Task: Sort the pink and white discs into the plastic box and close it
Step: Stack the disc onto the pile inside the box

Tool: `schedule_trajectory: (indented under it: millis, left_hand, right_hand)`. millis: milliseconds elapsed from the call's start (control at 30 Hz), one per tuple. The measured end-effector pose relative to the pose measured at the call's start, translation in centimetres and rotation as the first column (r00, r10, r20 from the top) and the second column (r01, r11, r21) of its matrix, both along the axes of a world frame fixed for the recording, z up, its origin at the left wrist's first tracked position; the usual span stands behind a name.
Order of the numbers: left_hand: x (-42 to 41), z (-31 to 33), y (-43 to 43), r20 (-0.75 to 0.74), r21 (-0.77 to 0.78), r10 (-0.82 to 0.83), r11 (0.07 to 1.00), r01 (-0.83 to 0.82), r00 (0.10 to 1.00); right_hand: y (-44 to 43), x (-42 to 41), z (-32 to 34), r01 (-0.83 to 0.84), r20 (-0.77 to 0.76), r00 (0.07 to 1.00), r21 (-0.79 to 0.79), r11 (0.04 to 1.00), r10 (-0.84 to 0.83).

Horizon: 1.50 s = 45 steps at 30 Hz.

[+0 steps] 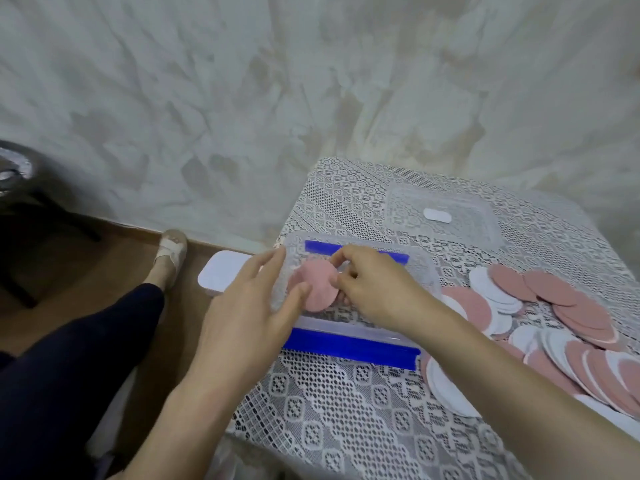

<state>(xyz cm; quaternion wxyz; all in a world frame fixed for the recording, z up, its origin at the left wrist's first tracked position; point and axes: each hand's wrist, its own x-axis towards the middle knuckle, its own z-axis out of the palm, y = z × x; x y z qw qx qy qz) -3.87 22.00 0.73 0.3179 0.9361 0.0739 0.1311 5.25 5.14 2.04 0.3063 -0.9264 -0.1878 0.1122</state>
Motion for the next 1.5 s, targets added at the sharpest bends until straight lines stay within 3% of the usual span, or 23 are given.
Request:
schedule_trajectory:
  millis: [200, 433, 667, 767, 1000, 1267, 1500]
  left_hand:
    - [0.2, -0.7, 0.0, 0.006, -0.09, -0.04, 0.995, 0.041, 0.999]
    - [0.3, -0.9, 0.0, 0.035, -0.092, -0.033, 0.995, 0.036, 0.999]
    - [0.1, -0.7, -0.3, 0.026, -0.106, -0.019, 0.994, 0.022, 0.999]
    - [0.1, -1.0, 0.0, 0.038, -0.098, -0.025, 0.995, 0.029, 0.999]
    - [0.1, -1.2, 0.1, 0.072, -0.042, -0.059, 0.997, 0.063, 0.996]
    - [0.2, -0.2, 0.0, 0.052, 0.057, 0.011, 0.998, -0.014, 0.999]
    - [-0.7, 1.7, -0.3, 0.146, 0.145, 0.043, 0.987, -0.064, 0.988]
  right_hand:
    - [0.2, 0.9, -1.1, -0.045, 0.089, 0.994, -0.233, 0.971, 0.067]
    - [-0.2, 0.8, -0.7, -0.071, -0.016, 0.997, -0.142, 0.987, 0.07]
    - [0.6, 0.7, -0.4, -0.162, -0.038, 0.987, -0.299, 0.94, 0.158]
    - [0.9, 1.1, -0.4, -0.184, 0.031, 0.977, -0.365, 0.913, 0.21]
    - [1.0, 1.8, -1.0, -0.192, 0.018, 0.979, -0.281, 0.94, 0.205]
    - [0.6, 1.8, -0.4, -0.225, -0.034, 0.974, -0.268, 0.937, 0.224]
    - [-1.8, -0.9, 2.5, -0.213, 0.157, 0.949, -0.327, 0.921, 0.275]
